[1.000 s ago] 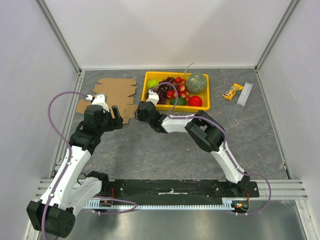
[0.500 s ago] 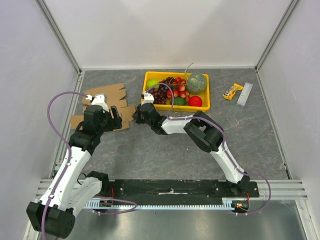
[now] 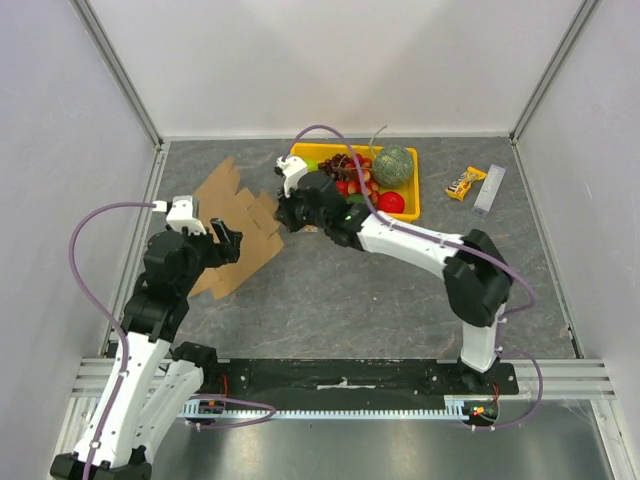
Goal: Fold the paper box
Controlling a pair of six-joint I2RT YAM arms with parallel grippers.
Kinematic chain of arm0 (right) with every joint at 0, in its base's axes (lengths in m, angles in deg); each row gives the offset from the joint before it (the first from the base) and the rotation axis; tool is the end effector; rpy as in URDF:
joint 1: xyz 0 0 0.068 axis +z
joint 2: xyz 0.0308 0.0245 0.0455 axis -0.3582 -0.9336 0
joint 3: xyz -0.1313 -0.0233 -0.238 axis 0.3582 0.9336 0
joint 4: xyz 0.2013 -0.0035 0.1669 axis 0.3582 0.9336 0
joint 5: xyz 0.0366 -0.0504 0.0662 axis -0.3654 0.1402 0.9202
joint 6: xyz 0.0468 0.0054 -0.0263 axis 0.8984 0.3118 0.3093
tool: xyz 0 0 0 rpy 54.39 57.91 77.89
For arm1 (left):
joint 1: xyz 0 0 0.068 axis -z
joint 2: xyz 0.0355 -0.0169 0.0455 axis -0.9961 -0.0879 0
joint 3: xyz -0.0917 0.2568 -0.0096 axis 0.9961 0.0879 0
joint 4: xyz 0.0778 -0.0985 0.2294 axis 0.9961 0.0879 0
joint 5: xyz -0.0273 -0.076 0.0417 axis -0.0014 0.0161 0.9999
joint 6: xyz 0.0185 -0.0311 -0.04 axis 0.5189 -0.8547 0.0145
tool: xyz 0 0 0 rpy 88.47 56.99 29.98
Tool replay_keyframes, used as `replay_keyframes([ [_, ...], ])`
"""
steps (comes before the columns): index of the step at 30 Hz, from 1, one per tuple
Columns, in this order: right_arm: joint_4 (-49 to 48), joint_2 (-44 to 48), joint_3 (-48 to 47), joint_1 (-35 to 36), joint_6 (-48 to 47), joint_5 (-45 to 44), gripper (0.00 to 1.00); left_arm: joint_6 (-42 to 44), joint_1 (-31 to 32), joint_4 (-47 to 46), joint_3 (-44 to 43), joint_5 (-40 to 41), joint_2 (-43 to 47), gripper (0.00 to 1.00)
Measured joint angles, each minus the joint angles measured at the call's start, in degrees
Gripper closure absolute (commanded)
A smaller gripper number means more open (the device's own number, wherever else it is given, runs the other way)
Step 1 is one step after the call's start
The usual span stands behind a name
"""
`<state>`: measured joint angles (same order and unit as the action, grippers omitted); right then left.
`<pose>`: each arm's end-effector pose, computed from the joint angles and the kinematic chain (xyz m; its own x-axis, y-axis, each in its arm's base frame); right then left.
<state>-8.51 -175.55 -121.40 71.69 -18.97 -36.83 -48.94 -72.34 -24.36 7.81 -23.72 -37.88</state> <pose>0.2925 0.3584 0.2619 -0.5264 -0.0351 -0.8495 -0.6294 0.6878 0.3616 0.1427 -0.0303 0.3149 -0.3755 -0.1901 -0.9071 0.0808 0.9683 -0.2363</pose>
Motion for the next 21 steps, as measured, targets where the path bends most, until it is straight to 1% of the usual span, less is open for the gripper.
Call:
replay_keyframes([
  [4, 10.7, 7.6, -0.1, -2.8, -9.1, 2.3, 1.0, 0.4, 0.0, -3.4, 0.0, -4.6, 2.8, 0.23],
  [10, 25.1, 16.1, 0.7, -6.6, -22.7, 3.1, 1.0, 1.7, 0.0, -9.5, -0.1, -14.7, 1.4, 0.21],
  [13, 31.3, 19.5, 0.9, -6.7, -28.2, 3.8, 1.0, 2.5, 0.0, -13.4, -0.1, -21.7, 0.1, 0.21],
  [17, 39.0, 22.9, 0.5, -6.6, -34.9, 6.5, 1.0, 4.7, 0.0, -18.8, -0.4, -33.2, -2.1, 0.22],
  [21, 46.4, 23.8, -2.4, -7.4, -39.9, 10.5, 1.0, 7.2, 0.0, -21.4, -2.1, -43.9, -4.9, 0.22],
])
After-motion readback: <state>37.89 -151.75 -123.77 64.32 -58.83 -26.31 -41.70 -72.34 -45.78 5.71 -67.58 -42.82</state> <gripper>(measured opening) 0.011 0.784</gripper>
